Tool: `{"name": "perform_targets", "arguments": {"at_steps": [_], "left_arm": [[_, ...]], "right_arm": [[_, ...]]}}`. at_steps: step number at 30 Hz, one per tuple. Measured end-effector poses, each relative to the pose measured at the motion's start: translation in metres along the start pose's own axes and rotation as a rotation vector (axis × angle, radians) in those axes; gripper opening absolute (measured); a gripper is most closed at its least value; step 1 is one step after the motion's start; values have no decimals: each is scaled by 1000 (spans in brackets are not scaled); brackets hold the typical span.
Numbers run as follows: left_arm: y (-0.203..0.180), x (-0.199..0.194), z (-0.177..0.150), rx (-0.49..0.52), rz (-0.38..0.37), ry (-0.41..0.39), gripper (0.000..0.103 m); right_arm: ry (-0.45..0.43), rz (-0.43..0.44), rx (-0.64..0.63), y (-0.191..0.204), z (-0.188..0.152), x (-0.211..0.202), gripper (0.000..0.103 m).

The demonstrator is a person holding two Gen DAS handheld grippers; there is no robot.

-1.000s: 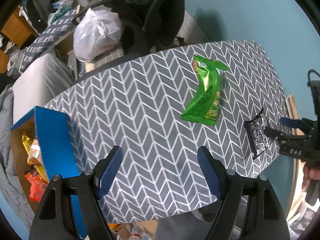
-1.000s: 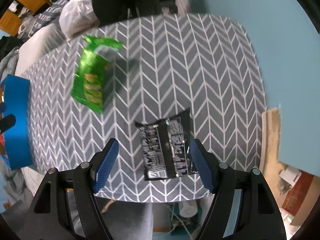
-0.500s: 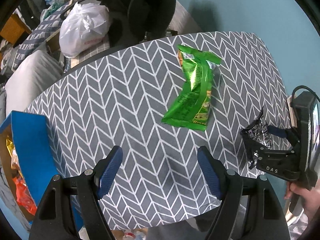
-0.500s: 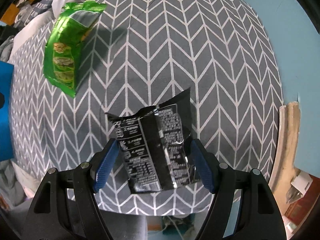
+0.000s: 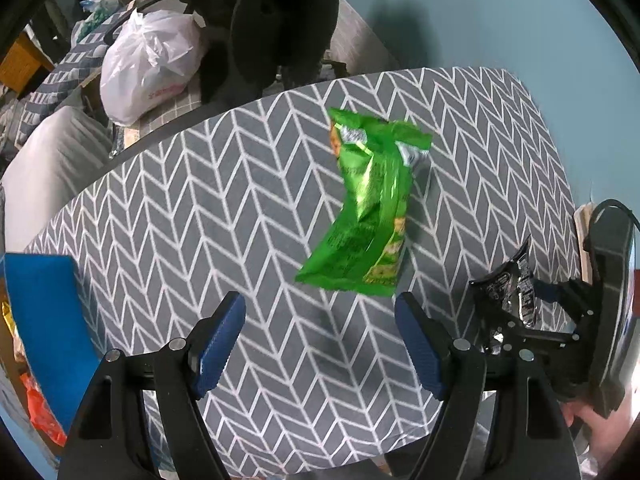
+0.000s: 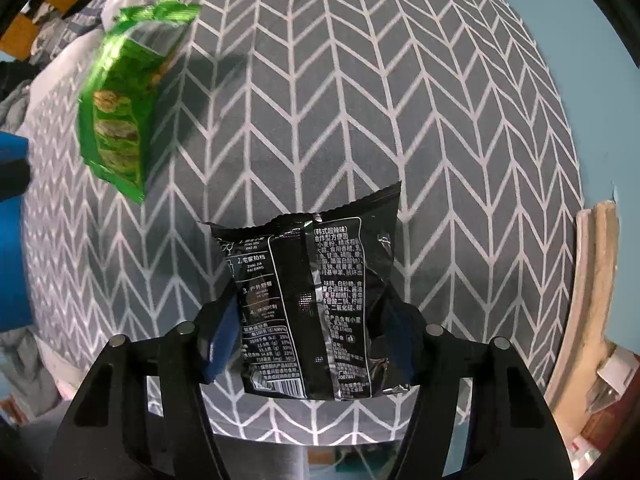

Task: Organize snacks
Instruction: 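Grasp the black snack packet with the right tool while the left tool grasps the green bag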

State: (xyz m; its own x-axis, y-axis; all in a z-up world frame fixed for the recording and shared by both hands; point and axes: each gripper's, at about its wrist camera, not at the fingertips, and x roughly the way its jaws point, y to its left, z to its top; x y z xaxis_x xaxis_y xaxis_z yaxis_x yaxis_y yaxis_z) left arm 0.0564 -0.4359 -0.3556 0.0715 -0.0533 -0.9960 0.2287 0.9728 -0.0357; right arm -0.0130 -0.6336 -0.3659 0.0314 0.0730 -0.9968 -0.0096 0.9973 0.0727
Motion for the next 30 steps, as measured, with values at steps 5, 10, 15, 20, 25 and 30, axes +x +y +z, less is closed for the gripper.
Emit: {"name": "perform_targets", "arguments": {"at_steps": [5,10,15,20,25,30], "left_arm": [[-7,9,14,-1,-7,4,78],[-13,19,28,-9,-23,6,78],[-25,34,41,8,-6,20,78],[-30,55,50,14,15,35,78],[-24,68,51,8,18,41,73],[-16,68,48,-5,-14,45,41]], "right_arm": [[-24,28,23,-8,18,-15,64],[-43,37,22,-10,15,-18,64],[-57,47,21,-9,14,-18,64],[-67,53,10,-12,24,-19,64],[-77,49,-12,-13,11,-20,64],[-86,47,-17,-12,12,-25,64]]}}
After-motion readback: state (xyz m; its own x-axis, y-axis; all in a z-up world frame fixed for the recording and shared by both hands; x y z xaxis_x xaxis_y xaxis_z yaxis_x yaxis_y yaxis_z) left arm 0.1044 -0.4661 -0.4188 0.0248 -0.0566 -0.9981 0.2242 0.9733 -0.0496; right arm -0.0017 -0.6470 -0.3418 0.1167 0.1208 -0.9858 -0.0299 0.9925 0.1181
